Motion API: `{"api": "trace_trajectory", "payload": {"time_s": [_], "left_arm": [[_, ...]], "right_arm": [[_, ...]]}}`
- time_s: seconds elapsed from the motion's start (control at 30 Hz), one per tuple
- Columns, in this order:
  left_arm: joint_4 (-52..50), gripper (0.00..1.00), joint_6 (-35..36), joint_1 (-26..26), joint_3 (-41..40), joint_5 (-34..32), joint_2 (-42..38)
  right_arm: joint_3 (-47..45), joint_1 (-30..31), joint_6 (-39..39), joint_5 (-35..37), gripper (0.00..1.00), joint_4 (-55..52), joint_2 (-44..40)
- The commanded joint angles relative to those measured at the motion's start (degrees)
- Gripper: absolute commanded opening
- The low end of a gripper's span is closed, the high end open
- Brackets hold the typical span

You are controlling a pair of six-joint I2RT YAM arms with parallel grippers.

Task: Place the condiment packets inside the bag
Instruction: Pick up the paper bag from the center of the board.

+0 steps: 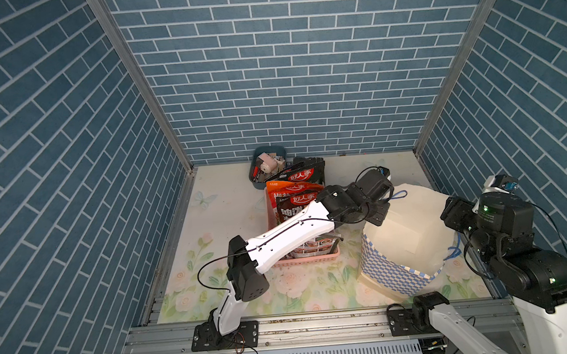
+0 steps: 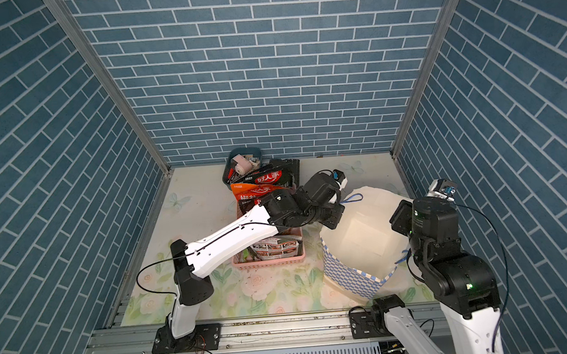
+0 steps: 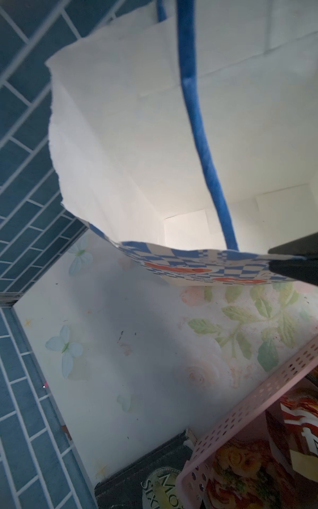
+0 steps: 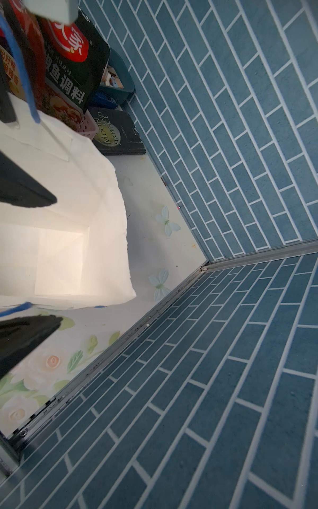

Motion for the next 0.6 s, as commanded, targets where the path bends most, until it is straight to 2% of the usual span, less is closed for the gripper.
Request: {"api": "trace_trajectory", "payload": {"time_s": [0.0, 0.17, 0.3, 0.57], "left_arm": [[11.7, 0.0, -4.9, 3.8, -2.7, 2.8, -6.0], [18.8, 0.0, -6.6, 8.1, -3.9, 3.5, -9.6], [23.2, 0.0, -8.1, 11.5, -2.3, 3.0, -11.0], [28.4, 0.0, -9.9, 21.5, 6.6, 2.7, -11.8]], "right_arm": [[0.0, 0.2, -1.7, -3.4, 0.65, 5.4, -2.7], [-2.4, 0.2, -4.8, -14.2, 0.65, 19.5, -9.2], [-6.3, 0.2, -5.4, -17.3, 0.65, 30.2, -15.0], [-7.8, 0.2, -4.5, -19.9, 0.65, 29.3, -14.3]]}}
